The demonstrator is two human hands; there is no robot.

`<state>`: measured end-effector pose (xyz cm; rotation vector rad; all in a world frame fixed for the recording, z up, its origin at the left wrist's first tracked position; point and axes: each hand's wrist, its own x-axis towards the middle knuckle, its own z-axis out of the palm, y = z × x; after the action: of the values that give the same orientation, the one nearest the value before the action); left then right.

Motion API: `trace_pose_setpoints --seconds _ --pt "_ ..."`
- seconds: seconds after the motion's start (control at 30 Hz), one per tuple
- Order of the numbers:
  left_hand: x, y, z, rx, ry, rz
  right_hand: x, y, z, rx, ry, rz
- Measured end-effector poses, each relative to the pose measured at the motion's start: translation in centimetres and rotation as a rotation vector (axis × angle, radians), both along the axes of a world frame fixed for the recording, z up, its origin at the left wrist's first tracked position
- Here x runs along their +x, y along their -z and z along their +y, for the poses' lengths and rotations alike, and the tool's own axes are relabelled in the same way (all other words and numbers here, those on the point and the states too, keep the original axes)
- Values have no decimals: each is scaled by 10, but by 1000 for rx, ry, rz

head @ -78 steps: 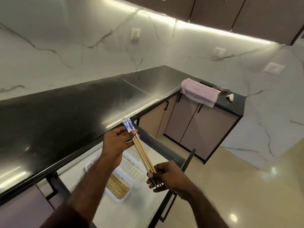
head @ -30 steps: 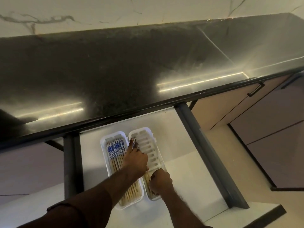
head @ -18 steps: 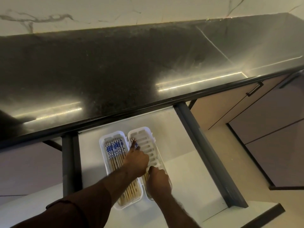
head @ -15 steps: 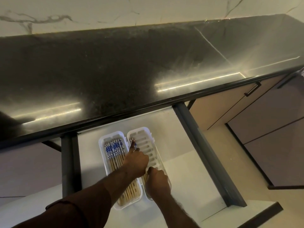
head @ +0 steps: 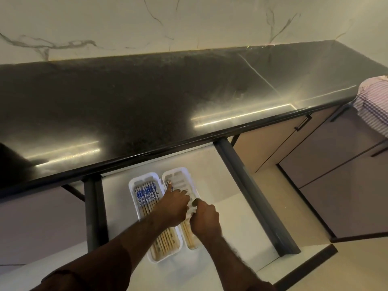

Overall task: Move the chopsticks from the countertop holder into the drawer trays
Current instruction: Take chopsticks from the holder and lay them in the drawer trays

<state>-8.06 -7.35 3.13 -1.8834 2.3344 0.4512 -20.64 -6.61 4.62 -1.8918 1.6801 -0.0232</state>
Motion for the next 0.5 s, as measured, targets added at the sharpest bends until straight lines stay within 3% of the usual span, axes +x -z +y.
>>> trace_pose_setpoints --seconds 0.33,0.5 --pt "34 -89 33 -110 -103 152 32 -108 18 -160 177 -106" --pt "53 -143 71 -184 -173 210 49 -162 54 -251 164 -150"
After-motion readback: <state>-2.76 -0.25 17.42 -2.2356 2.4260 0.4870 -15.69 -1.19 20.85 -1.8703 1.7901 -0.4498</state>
